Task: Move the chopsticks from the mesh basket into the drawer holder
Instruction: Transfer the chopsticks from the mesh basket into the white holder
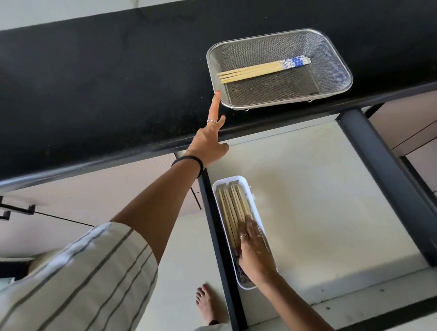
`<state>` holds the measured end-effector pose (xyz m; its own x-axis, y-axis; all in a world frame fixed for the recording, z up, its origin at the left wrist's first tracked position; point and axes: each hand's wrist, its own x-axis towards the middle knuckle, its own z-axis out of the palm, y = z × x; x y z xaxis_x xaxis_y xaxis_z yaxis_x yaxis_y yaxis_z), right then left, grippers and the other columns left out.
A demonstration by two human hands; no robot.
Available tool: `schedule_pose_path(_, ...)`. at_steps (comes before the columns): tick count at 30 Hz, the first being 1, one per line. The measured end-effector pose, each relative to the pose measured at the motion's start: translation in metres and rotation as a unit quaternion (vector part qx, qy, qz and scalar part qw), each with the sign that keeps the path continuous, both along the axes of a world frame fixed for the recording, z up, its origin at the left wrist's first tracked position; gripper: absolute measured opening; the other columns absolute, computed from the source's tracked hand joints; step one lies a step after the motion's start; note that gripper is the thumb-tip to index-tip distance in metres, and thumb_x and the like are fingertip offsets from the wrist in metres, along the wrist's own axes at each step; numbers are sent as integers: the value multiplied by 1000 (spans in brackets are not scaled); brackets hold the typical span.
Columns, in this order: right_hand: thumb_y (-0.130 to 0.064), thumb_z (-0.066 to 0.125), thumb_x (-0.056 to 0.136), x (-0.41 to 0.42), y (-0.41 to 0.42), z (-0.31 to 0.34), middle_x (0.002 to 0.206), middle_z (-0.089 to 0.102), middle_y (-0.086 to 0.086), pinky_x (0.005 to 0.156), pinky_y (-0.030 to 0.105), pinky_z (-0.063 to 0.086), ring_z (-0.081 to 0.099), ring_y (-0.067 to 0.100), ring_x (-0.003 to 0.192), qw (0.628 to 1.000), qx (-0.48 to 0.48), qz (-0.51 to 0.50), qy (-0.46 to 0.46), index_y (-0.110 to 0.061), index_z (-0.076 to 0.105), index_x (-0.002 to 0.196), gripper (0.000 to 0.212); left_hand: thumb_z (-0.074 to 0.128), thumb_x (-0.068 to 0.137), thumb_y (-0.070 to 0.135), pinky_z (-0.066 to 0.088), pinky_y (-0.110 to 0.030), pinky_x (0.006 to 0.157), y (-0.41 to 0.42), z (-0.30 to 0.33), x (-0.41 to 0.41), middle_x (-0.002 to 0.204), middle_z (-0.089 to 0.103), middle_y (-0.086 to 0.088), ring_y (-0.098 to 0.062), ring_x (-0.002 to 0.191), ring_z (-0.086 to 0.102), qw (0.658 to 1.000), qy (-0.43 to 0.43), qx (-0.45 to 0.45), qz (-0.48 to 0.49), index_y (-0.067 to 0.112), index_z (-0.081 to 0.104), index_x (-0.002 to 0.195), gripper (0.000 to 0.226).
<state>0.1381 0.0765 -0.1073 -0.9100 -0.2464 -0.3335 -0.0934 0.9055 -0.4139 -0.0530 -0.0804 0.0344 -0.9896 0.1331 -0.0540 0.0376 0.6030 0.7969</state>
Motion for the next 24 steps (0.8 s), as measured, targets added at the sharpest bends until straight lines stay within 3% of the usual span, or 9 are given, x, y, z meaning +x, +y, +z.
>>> schedule_pose_path(2,-13,45,95,0,2,-1,162,-1,7,120,25,8,3,20,150,1000,-3,16,1,-9,9,152,68,57,79,-12,36,6,60,0,2,0,151,34,-12,-16,116,54,1000,-4,2,-7,35,-19,148,113)
schedule_pose_path(5,-4,44,93,0,4,-2,162,4,3,119,22,8,7,15,149,999,-28,37,8,-12,16,152,66,59,79,-11,49,-11,70,1,6,2,153,29,-10,-20,103,63,1000,-15,7,-6,39,-19,147,115)
schedule_pose_path(7,2,43,92,1,6,-1,162,6,0,118,19,8,8,12,149,998,-48,48,18,-14,20,152,66,60,79,-12,50,-8,67,2,7,2,155,26,-9,-9,89,63,1000,-16,11,-12,37,-17,148,114)
schedule_pose_path(10,7,43,88,3,9,0,161,13,0,121,22,11,13,15,149,994,-51,82,47,-13,37,145,60,59,79,-13,35,7,56,3,5,1,155,27,-8,-20,129,47,1000,-14,2,-2,32,-13,150,110)
schedule_pose_path(11,6,44,87,3,10,-1,160,15,0,122,28,14,14,17,149,993,-42,100,55,-11,46,139,54,59,79,-14,33,9,56,2,3,1,155,27,-9,-25,135,38,1000,-11,4,0,33,-14,149,111)
schedule_pose_path(13,2,44,88,4,10,0,161,12,-1,121,36,18,11,19,149,991,-16,120,57,-10,55,130,46,59,79,-14,32,10,60,1,1,0,154,29,-9,-27,132,41,1000,-13,0,1,35,-18,147,114)
schedule_pose_path(18,3,46,84,6,10,1,161,15,1,120,35,21,14,19,149,991,-12,121,53,-16,34,147,67,60,81,-9,30,11,56,2,4,1,152,32,-10,-18,112,58,1000,-19,-20,10,28,-11,151,106)
schedule_pose_path(21,6,43,84,8,13,2,159,20,6,121,30,18,18,21,148,992,-33,109,62,-12,24,150,71,58,79,-15,33,10,60,2,3,1,154,28,-10,-24,137,33,1000,-14,1,7,31,-17,149,113)
schedule_pose_path(24,7,43,86,9,14,4,159,18,10,121,27,12,16,22,148,991,-40,106,66,-7,18,151,71,59,79,-15,30,13,63,3,2,0,156,22,-10,-27,140,26,1000,-10,3,3,30,-16,149,112)
